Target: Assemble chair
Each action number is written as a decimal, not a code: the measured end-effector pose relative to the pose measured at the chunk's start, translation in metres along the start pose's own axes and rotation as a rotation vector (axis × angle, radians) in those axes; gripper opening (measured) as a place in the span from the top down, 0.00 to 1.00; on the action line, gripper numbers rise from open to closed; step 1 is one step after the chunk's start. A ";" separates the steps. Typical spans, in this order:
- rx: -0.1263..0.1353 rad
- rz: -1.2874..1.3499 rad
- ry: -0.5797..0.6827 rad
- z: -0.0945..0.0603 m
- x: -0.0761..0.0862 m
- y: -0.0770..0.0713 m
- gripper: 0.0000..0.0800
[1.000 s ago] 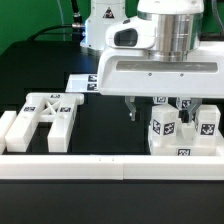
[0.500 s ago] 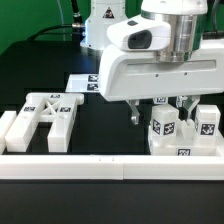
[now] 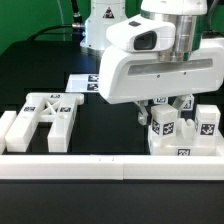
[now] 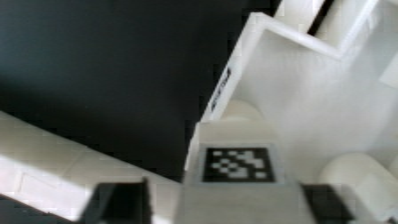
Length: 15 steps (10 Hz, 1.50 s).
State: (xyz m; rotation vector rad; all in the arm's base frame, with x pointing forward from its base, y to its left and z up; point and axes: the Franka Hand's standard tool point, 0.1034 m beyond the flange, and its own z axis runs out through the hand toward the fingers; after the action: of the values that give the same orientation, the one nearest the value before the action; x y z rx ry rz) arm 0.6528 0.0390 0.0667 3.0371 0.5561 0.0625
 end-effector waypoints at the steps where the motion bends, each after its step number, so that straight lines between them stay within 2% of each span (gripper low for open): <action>1: 0.000 0.000 0.000 0.000 0.000 0.000 0.60; 2: 0.000 0.007 0.000 0.000 0.000 0.000 0.64; 4: 0.001 0.029 -0.001 0.000 -0.001 0.002 0.64; 5: 0.004 0.058 -0.004 0.001 -0.003 0.007 0.64; 8: 0.005 0.315 -0.005 0.001 -0.004 0.010 0.64; 13: 0.026 0.773 -0.008 0.002 -0.005 0.008 0.64; 15: 0.026 0.825 -0.010 0.002 -0.005 0.007 0.64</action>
Offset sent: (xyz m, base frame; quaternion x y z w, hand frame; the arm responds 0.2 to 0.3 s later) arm 0.0000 0.0000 0.0000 0.0000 0.0000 0.0000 1.0000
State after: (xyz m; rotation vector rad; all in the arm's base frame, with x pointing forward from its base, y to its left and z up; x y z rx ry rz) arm 0.6511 0.0303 0.0655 3.0477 -0.7171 0.0697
